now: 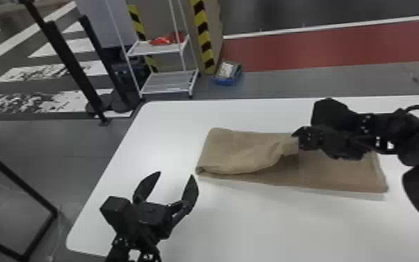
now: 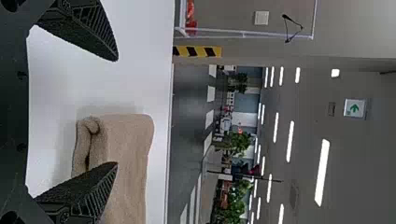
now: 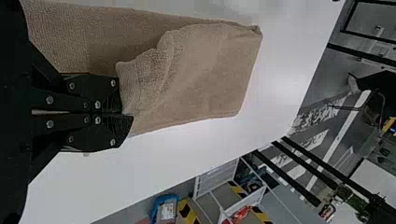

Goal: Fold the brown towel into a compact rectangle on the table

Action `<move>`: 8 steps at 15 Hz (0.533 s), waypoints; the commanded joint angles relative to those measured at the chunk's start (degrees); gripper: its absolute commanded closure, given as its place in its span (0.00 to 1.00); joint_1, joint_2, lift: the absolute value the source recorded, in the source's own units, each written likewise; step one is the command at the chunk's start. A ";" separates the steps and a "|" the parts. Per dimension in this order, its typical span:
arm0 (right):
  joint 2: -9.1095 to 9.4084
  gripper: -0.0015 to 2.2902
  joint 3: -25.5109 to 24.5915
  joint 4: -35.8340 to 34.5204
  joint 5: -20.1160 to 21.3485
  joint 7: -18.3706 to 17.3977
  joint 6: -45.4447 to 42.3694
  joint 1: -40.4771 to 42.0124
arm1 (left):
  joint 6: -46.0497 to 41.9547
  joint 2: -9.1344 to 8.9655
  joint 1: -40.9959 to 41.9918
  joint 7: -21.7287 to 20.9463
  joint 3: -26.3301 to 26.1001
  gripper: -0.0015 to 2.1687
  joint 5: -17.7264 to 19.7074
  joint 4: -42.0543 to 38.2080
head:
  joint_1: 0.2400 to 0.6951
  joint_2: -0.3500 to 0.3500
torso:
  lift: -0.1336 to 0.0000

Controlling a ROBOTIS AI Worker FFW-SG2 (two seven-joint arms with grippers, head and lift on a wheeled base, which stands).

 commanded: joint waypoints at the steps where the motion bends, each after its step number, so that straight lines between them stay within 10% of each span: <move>1: -0.39 0.62 -1.47 0.08 0.55 -0.20 -0.46 1.25 | 0.18 -0.15 -0.02 0.00 -0.11 0.04 0.01 0.04 | 1.00 0.89 | 0.08; 8: -4.17 0.62 -7.98 -8.18 0.29 0.94 1.47 8.02 | 0.18 -0.15 -0.63 0.00 -0.55 0.04 0.01 0.74 | 1.00 0.80 | 0.08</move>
